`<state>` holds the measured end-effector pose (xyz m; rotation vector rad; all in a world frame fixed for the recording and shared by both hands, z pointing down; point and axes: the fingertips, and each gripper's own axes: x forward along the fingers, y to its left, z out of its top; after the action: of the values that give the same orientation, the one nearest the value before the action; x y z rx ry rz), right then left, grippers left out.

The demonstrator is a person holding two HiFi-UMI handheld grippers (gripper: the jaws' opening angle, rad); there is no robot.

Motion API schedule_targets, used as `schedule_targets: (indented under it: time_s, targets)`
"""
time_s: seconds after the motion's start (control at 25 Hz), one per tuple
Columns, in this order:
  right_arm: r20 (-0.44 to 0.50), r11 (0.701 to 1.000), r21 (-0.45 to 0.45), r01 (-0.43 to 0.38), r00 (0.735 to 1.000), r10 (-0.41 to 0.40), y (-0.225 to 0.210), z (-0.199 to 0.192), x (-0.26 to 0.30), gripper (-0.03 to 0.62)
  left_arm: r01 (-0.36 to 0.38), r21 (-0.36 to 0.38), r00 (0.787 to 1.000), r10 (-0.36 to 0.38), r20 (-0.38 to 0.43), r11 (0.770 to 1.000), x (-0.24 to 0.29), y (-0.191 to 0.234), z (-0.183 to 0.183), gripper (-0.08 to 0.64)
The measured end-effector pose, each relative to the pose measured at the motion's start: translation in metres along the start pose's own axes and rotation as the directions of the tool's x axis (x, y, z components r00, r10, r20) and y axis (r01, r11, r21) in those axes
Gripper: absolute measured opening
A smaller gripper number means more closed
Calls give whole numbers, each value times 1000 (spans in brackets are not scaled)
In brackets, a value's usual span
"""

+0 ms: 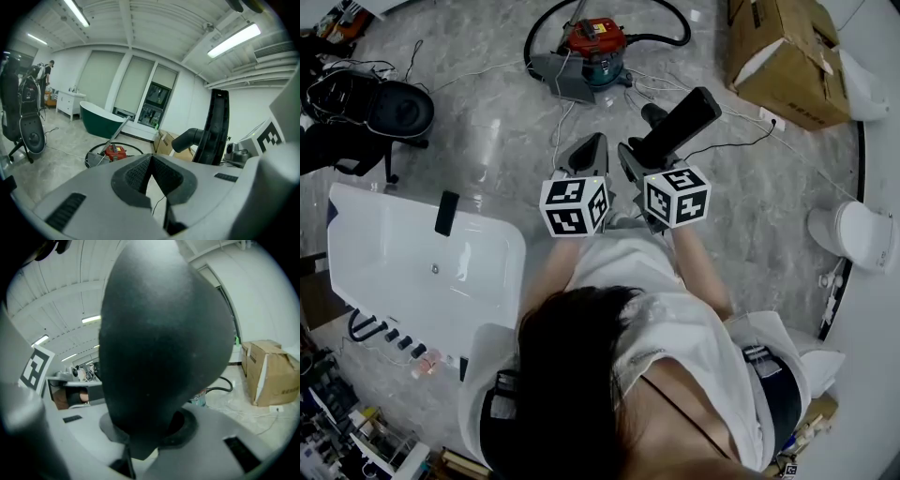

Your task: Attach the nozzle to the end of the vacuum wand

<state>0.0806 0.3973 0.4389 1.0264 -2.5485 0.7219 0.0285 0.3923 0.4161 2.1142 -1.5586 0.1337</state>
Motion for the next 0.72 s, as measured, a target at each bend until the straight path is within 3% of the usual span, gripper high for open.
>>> schedule_targets:
  time_s: [0.72]
  targets:
    - [-39, 999, -25, -26, 999, 25, -4, -3, 8, 100, -38, 7, 999, 38, -17, 999, 13, 21, -8, 3]
